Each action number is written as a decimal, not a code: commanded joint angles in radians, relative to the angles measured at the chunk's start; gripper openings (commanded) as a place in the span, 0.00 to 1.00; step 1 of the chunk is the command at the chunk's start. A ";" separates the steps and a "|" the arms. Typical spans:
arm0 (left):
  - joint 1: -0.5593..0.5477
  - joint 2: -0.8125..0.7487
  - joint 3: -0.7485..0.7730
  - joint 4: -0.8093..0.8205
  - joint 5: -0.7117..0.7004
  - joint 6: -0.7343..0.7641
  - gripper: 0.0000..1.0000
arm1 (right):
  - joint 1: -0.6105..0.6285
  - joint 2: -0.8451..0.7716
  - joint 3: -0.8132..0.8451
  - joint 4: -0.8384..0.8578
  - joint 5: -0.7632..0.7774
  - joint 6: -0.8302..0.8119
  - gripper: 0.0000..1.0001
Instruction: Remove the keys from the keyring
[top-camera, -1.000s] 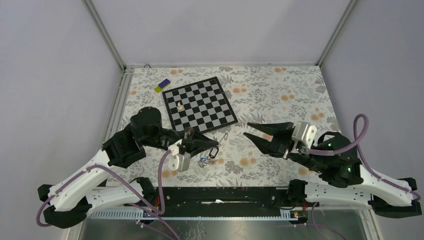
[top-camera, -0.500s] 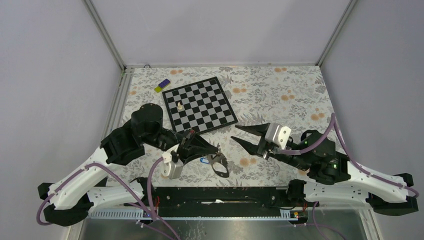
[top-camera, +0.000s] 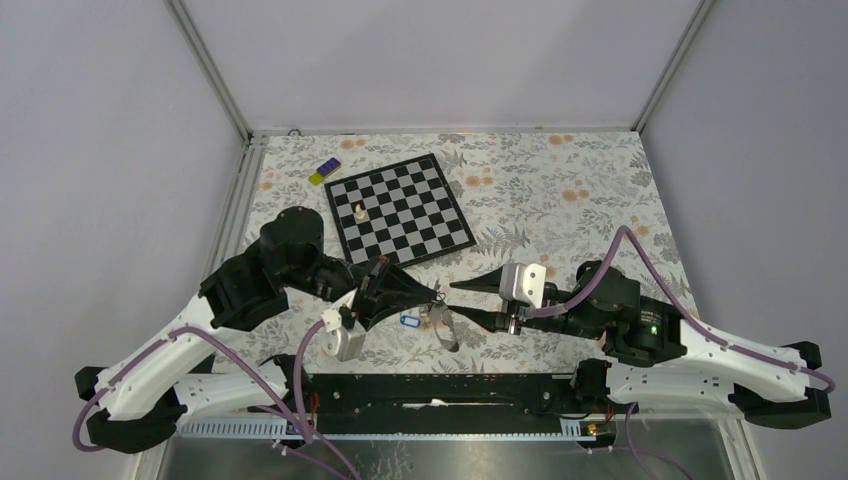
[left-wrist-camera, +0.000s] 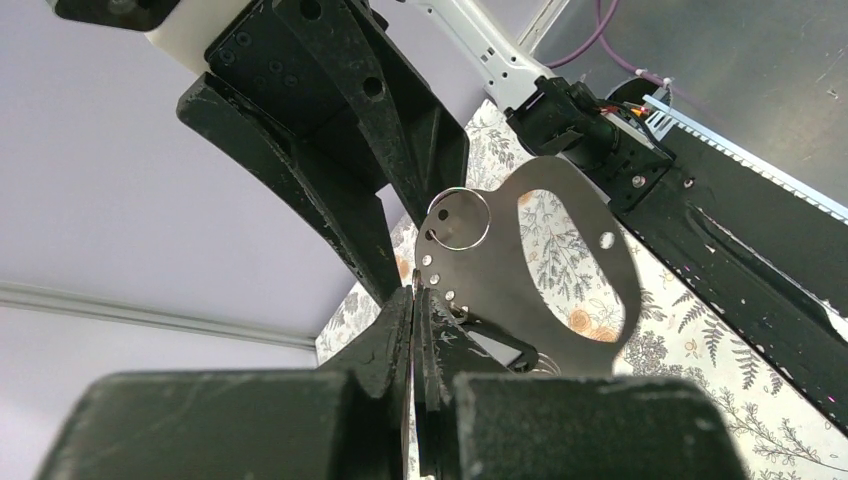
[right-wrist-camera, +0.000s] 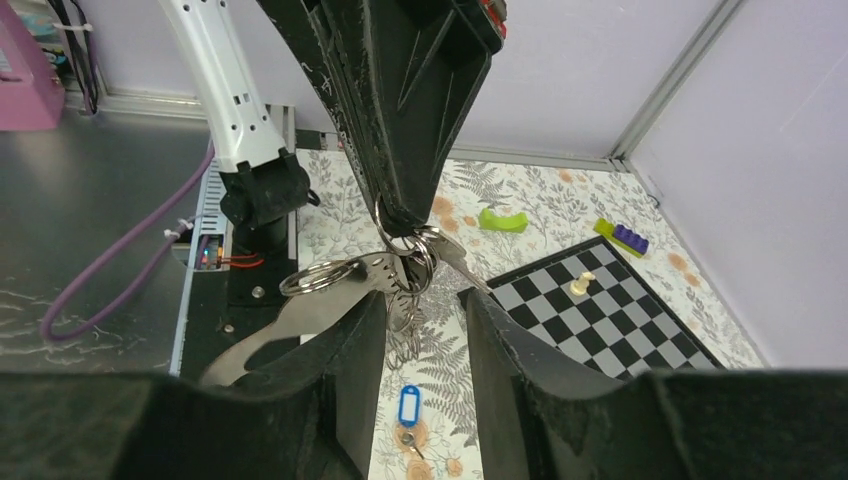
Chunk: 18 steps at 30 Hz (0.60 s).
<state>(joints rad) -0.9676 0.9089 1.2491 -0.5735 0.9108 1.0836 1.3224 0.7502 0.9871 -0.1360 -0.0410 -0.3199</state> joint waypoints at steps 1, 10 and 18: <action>0.000 -0.021 0.012 0.075 0.008 0.030 0.00 | 0.006 -0.004 -0.013 0.094 -0.042 0.052 0.42; 0.000 -0.021 0.004 0.075 0.025 0.030 0.00 | 0.006 0.005 -0.047 0.209 -0.031 0.082 0.42; 0.000 -0.018 0.008 0.075 0.029 0.035 0.00 | 0.006 0.003 -0.061 0.236 -0.025 0.113 0.37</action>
<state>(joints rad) -0.9676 0.9031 1.2488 -0.5659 0.9119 1.0882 1.3224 0.7559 0.9283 0.0330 -0.0704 -0.2363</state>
